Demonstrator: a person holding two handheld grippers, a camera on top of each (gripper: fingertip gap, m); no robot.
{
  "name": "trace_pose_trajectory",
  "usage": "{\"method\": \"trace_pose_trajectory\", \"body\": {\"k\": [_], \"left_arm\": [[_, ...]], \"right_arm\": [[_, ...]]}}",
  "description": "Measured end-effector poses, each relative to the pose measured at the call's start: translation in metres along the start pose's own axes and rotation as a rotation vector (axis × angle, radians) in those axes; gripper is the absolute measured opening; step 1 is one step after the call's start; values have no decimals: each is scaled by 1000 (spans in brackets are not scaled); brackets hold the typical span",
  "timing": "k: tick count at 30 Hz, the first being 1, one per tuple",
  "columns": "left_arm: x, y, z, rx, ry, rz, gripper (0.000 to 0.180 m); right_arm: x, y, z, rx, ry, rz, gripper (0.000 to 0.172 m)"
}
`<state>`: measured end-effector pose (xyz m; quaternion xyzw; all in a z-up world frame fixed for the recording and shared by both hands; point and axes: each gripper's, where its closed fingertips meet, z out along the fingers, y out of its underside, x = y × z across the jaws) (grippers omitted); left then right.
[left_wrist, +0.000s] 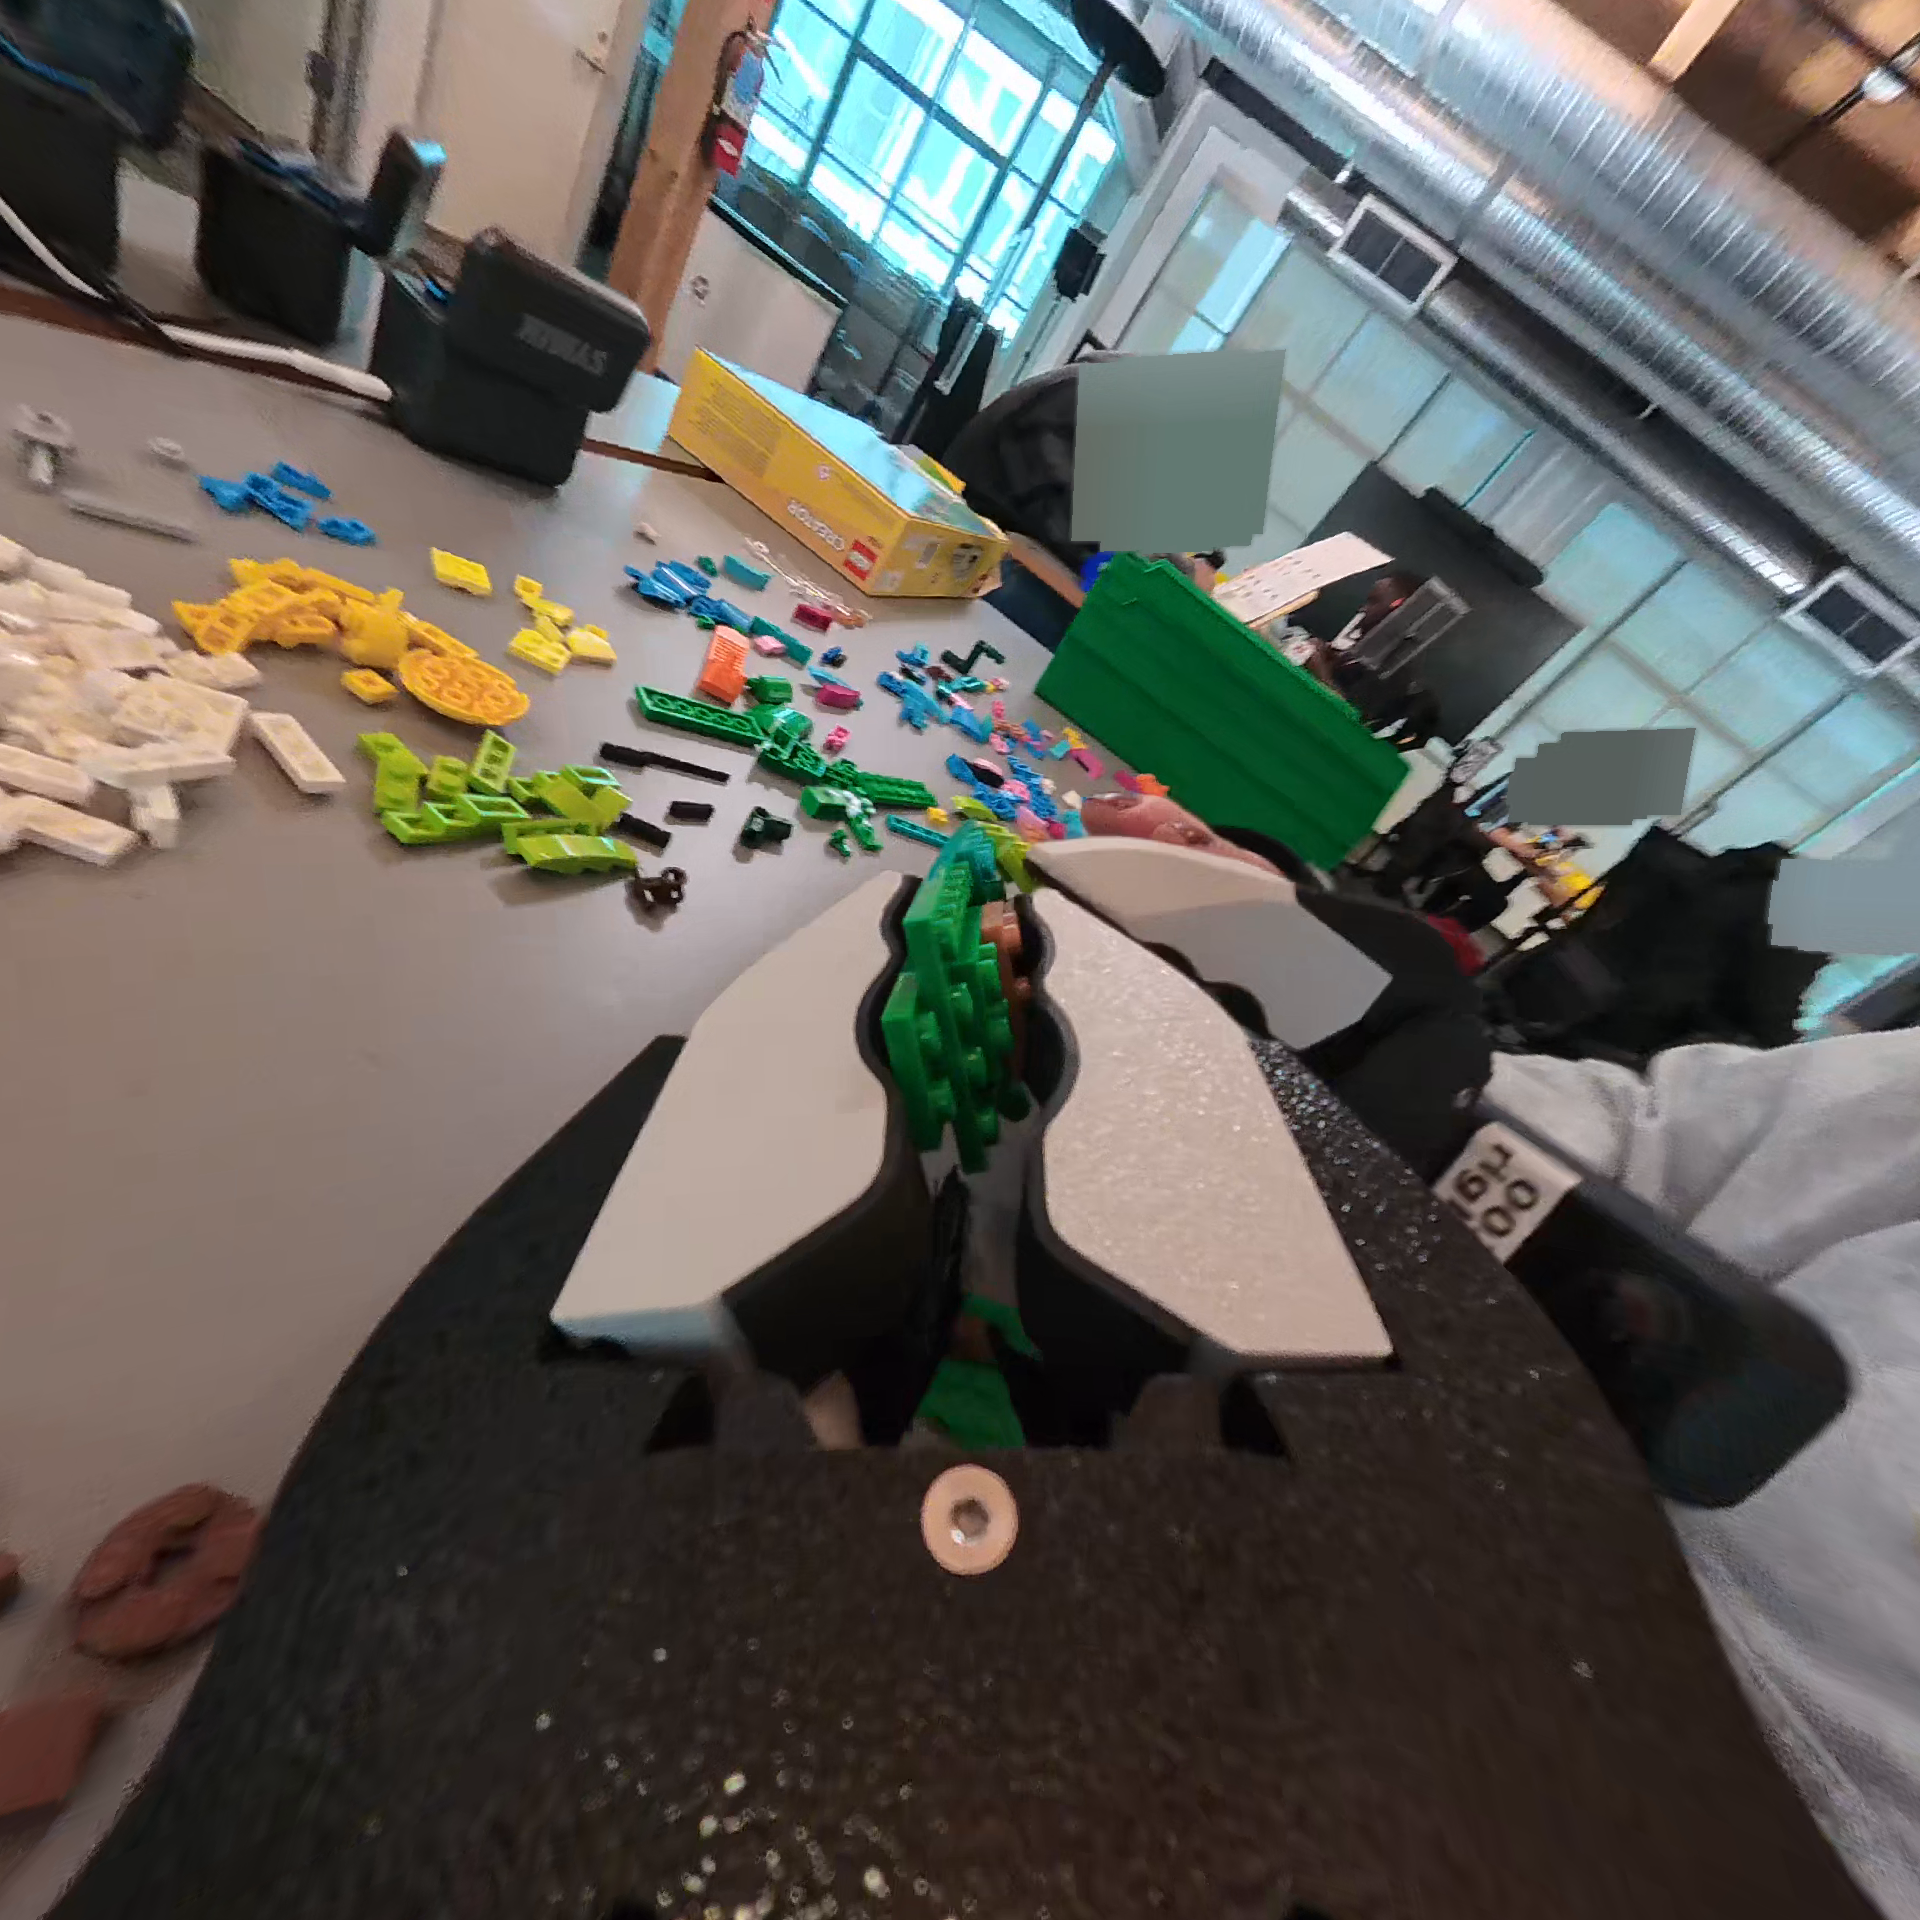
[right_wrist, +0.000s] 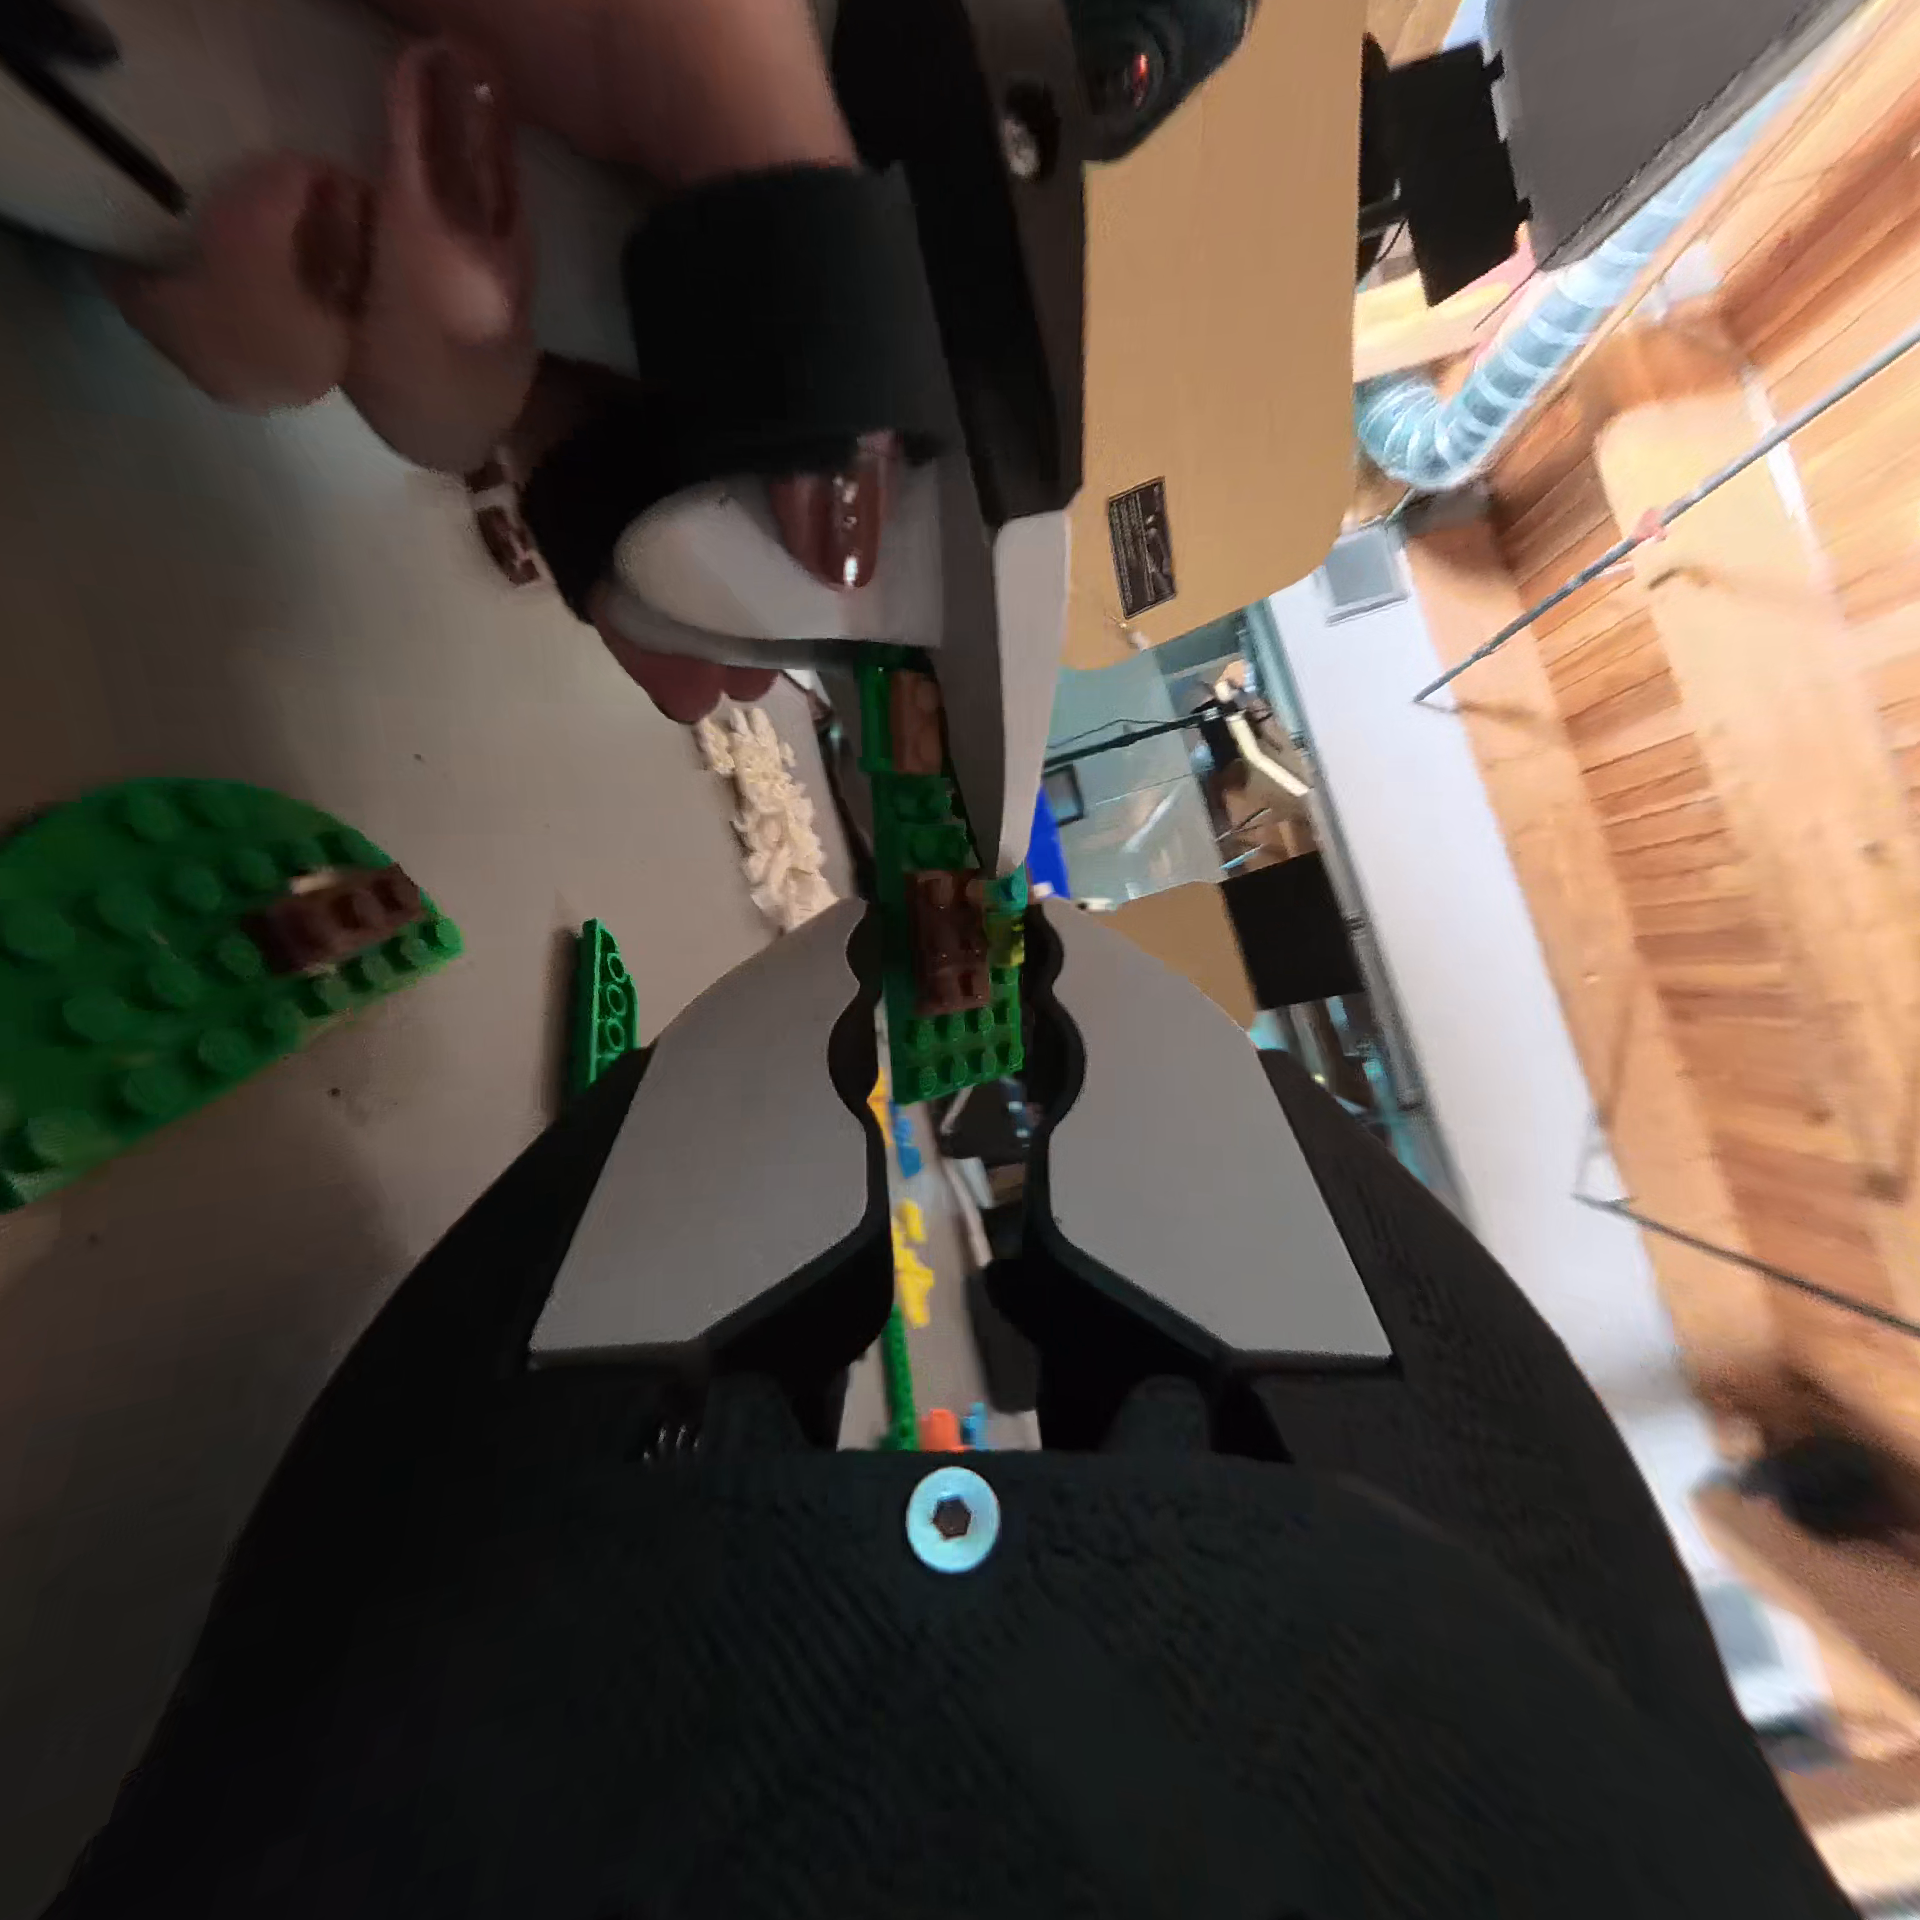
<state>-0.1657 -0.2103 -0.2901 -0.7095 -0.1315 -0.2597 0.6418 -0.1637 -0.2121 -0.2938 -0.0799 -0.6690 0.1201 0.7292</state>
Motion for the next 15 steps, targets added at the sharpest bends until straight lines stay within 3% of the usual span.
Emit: {"method": "trace_pose_trajectory", "body": {"k": [3,7,11,15], "left_arm": [[-4,-2,-2,3,-62,89,16],[-24,-8,-10,1,-227,201,16],[-36,-16,-18,19,-318,231,16],[-40,-31,-28,95,-373,298,16]], "right_arm": [[-3,5,1,-7,-71,156,24],[-5,15,0,-21,-126,220,19],[-21,37,-3,-112,-295,305,19],[-32,65,-12,-224,-542,540,20]]}}
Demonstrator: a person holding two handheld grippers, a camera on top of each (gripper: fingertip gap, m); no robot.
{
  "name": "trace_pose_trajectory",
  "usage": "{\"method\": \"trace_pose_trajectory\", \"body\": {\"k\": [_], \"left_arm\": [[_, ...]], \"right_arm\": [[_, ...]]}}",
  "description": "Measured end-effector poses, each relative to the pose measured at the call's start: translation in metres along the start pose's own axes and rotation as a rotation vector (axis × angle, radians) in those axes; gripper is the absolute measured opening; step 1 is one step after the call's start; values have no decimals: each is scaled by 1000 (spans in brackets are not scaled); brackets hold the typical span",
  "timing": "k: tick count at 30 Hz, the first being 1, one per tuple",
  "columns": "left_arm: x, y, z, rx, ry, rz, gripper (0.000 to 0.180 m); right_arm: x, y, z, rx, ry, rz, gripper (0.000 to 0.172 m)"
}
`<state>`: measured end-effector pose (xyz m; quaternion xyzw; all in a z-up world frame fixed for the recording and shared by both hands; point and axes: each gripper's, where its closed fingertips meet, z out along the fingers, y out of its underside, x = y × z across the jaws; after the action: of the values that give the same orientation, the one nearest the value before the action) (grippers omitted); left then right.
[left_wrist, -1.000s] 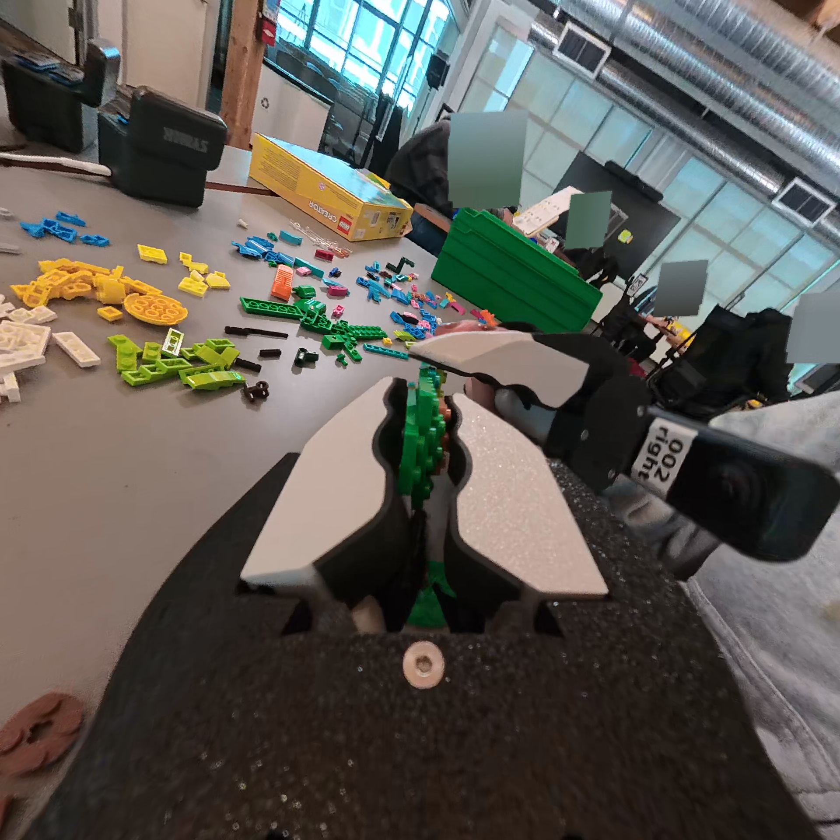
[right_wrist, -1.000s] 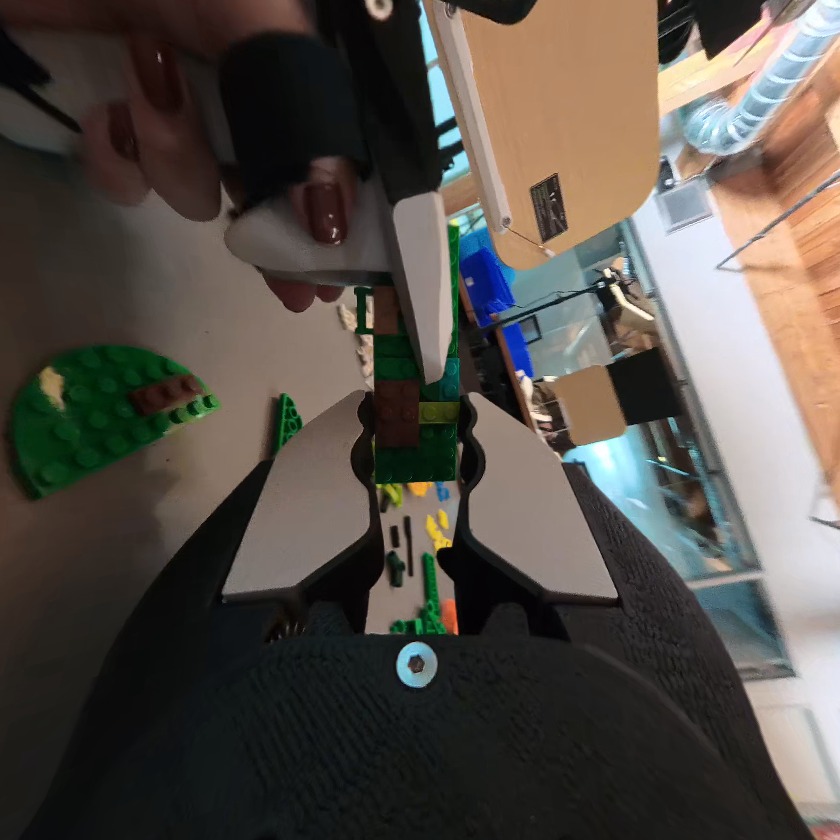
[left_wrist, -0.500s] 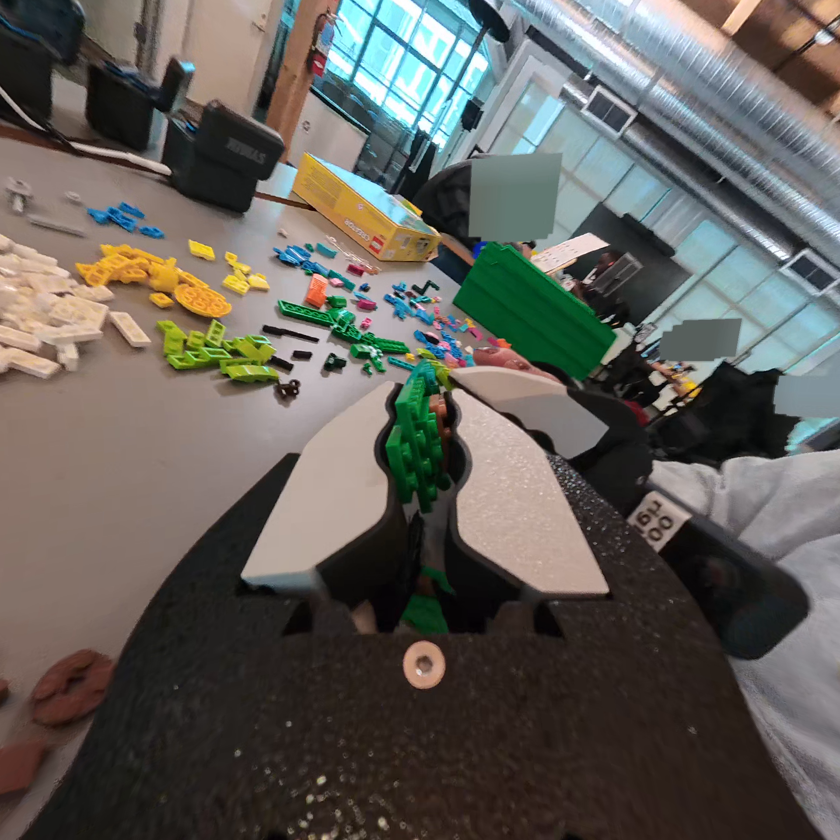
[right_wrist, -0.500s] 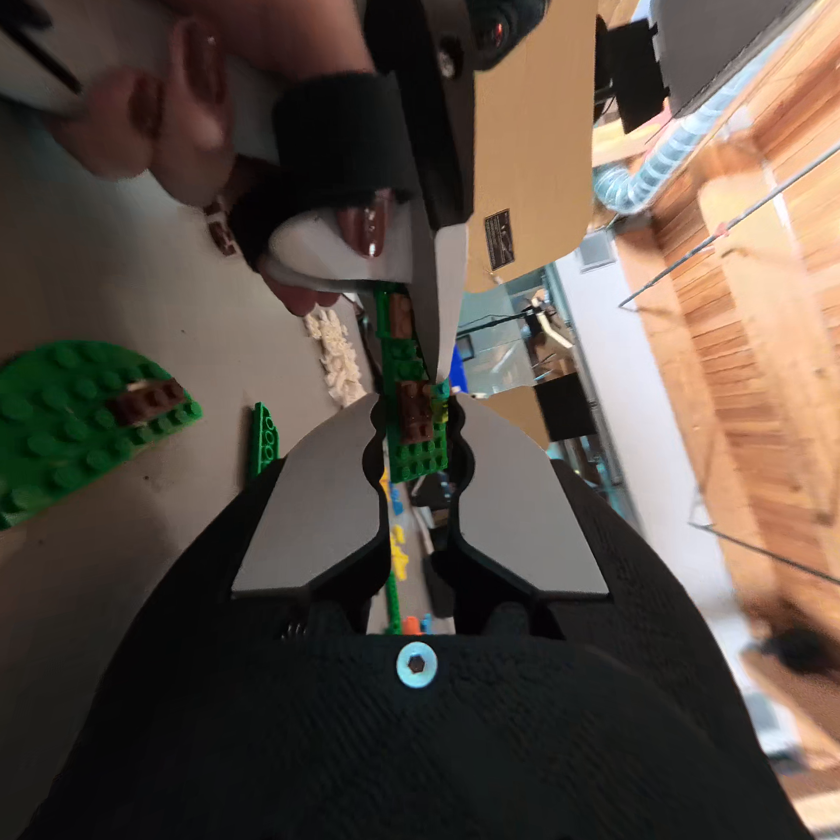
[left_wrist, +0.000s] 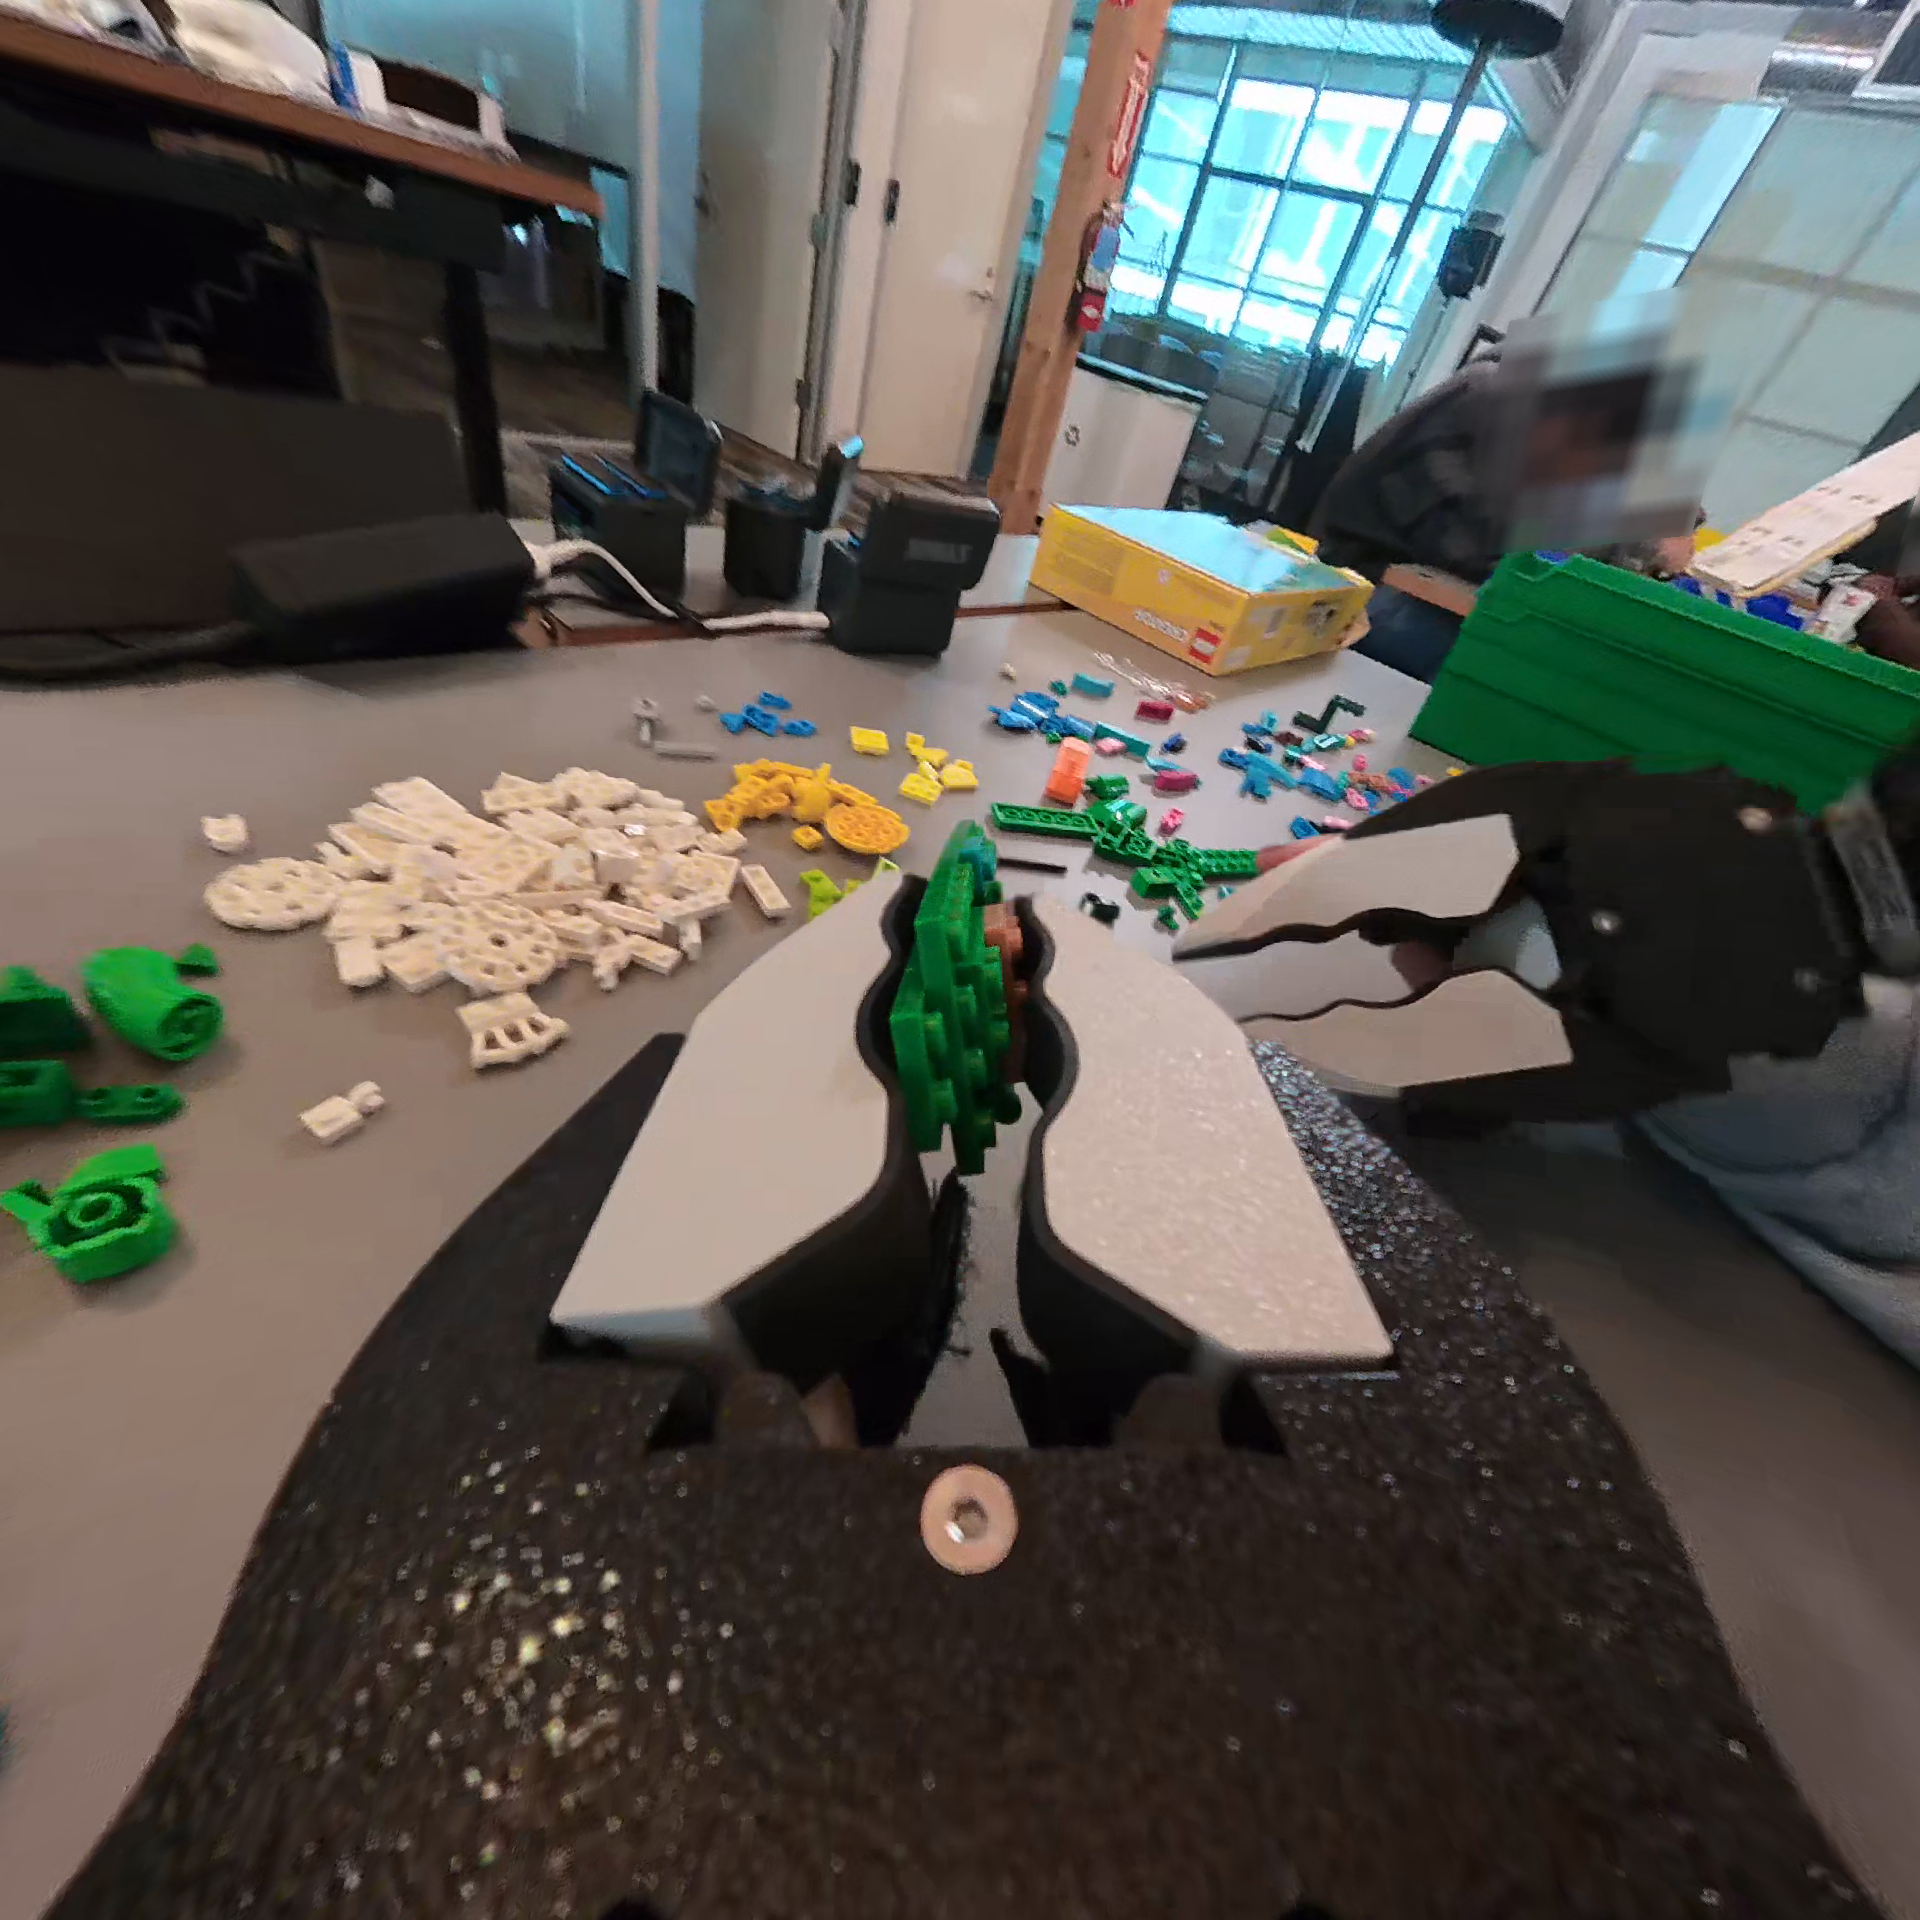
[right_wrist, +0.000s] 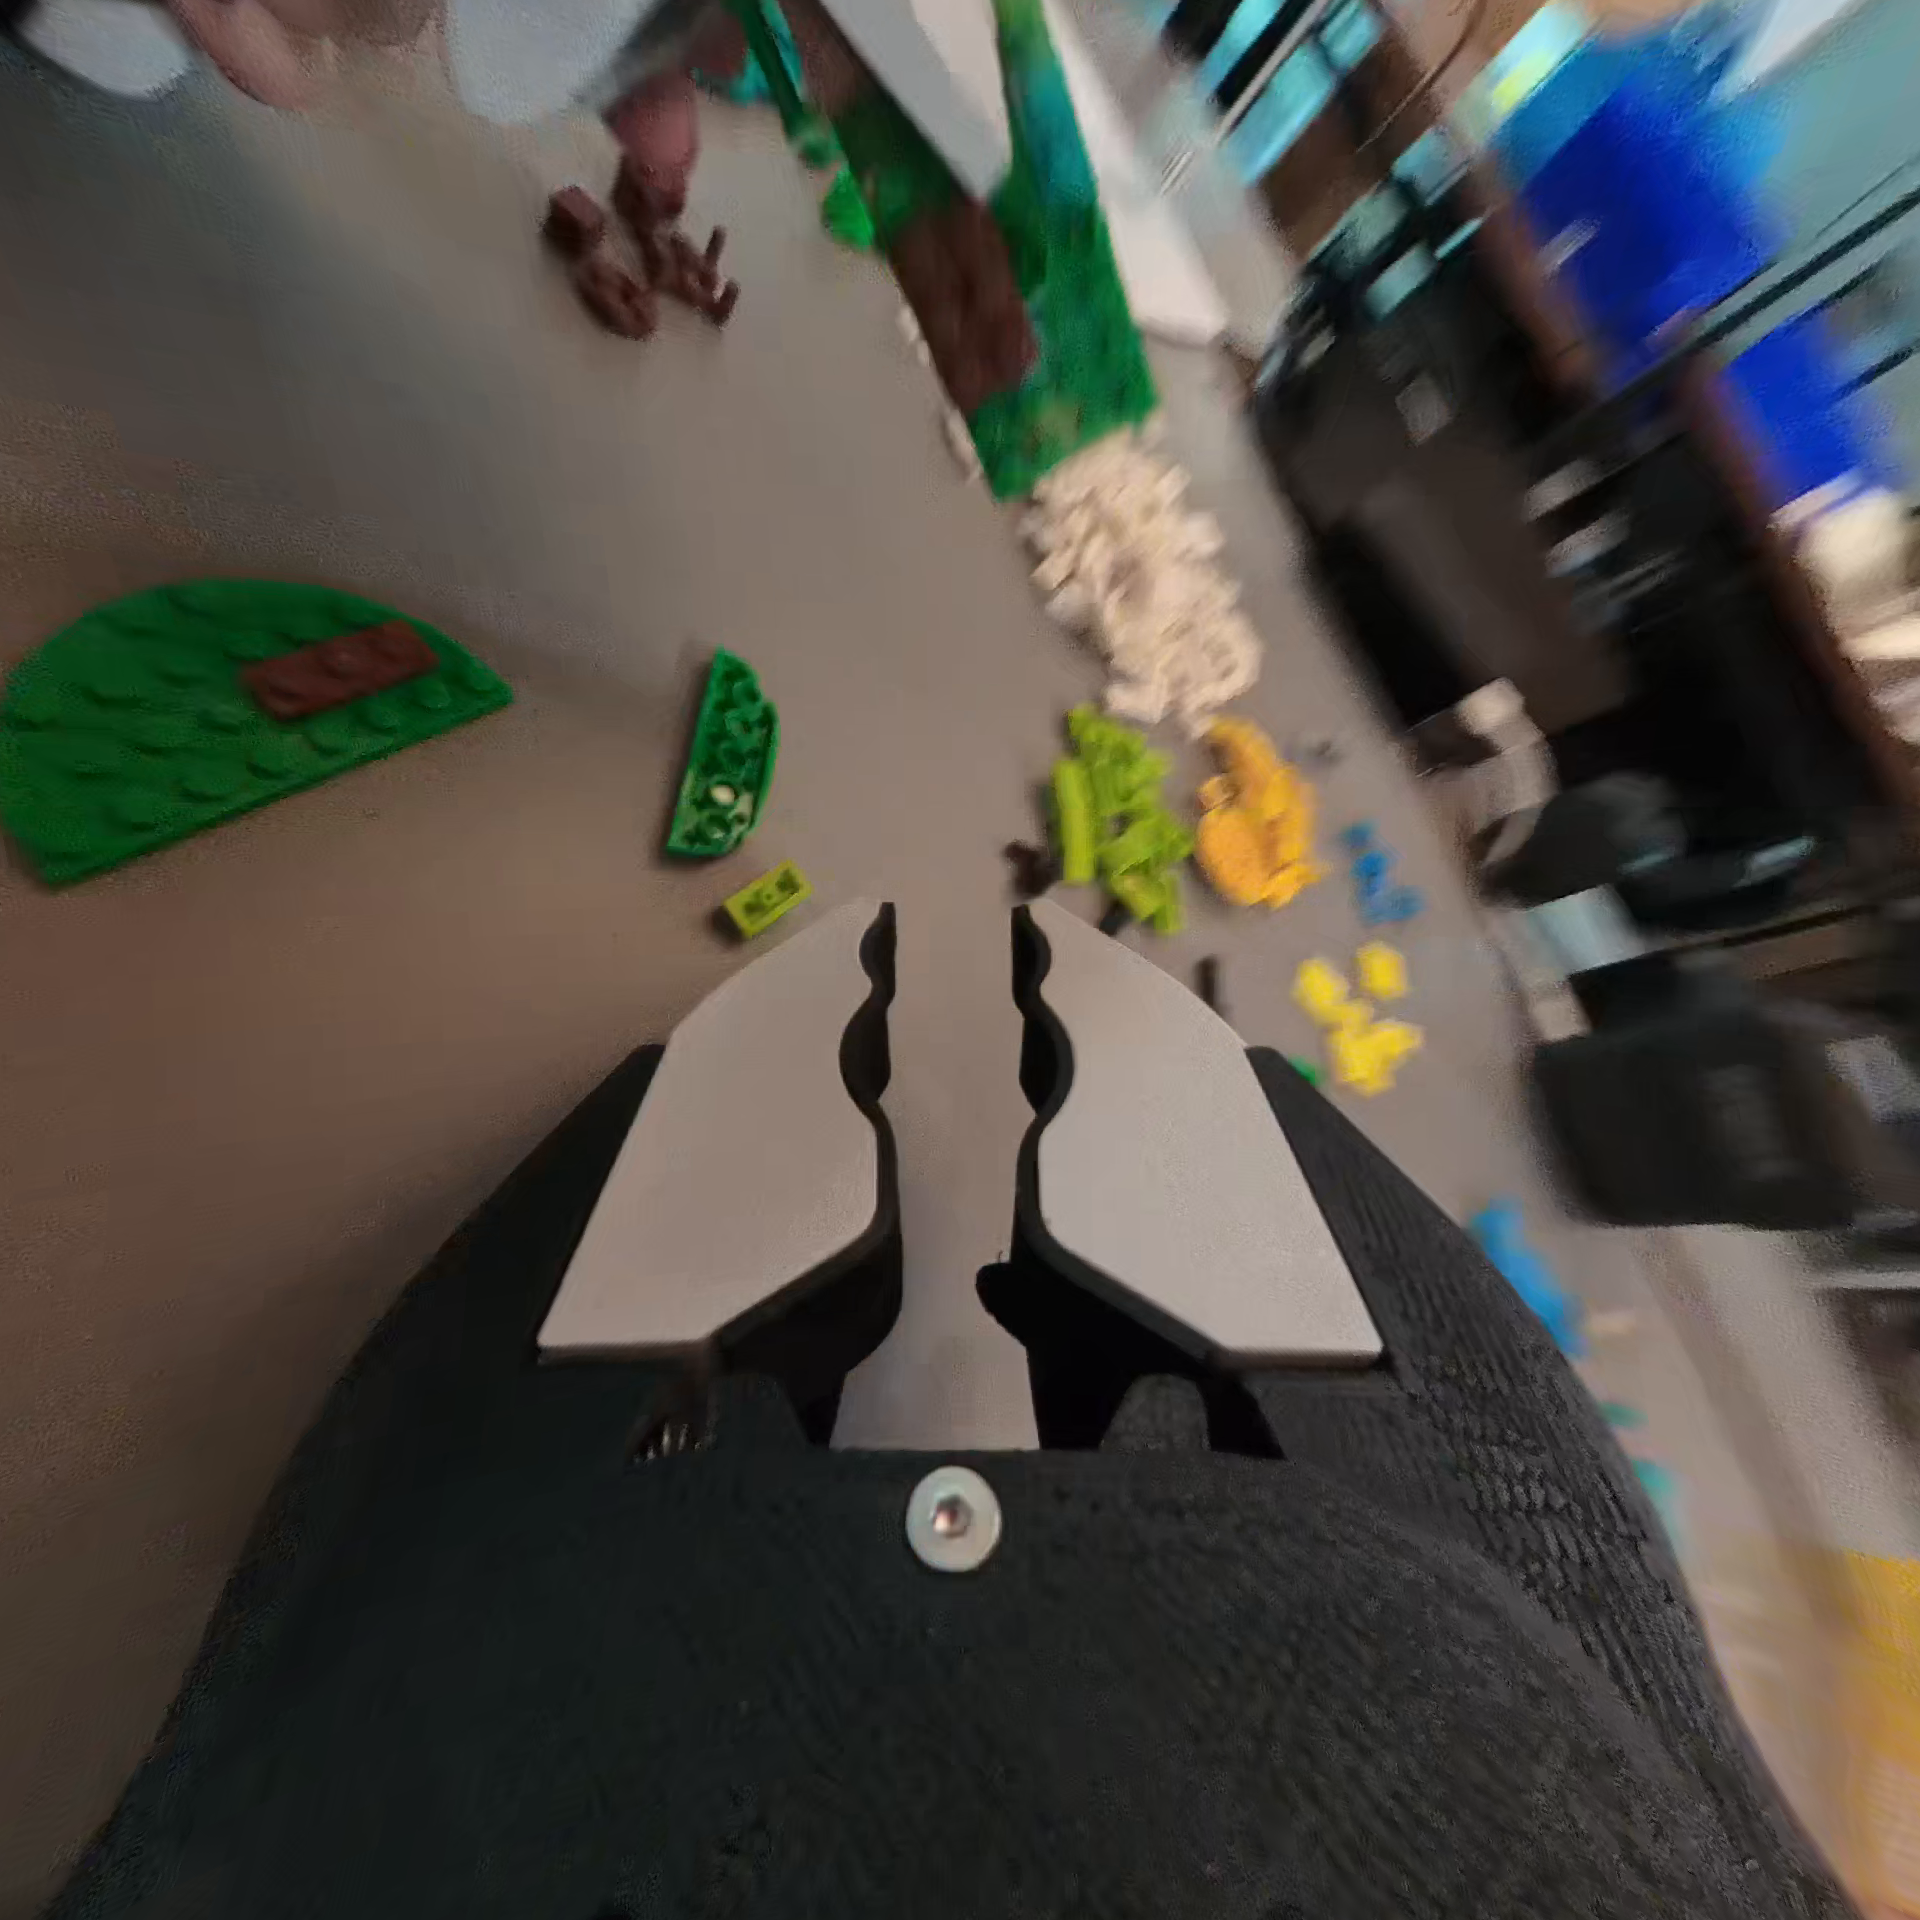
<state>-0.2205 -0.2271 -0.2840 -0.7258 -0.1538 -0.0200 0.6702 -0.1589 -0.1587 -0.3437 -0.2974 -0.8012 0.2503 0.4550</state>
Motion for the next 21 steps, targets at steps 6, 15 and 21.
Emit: {"method": "trace_pose_trajectory", "body": {"k": [6,15,21], "left_arm": [[-2,-11,-4,66,5,3,17],[0,-12,-4,73,30,-6,16],[-8,-17,-7,102,-1,-23,16]], "right_arm": [[-33,3,-6,0,-482,359,25],[-41,0,8,-107,-553,264,15],[-15,-7,27,-84,-470,224,15]]}}
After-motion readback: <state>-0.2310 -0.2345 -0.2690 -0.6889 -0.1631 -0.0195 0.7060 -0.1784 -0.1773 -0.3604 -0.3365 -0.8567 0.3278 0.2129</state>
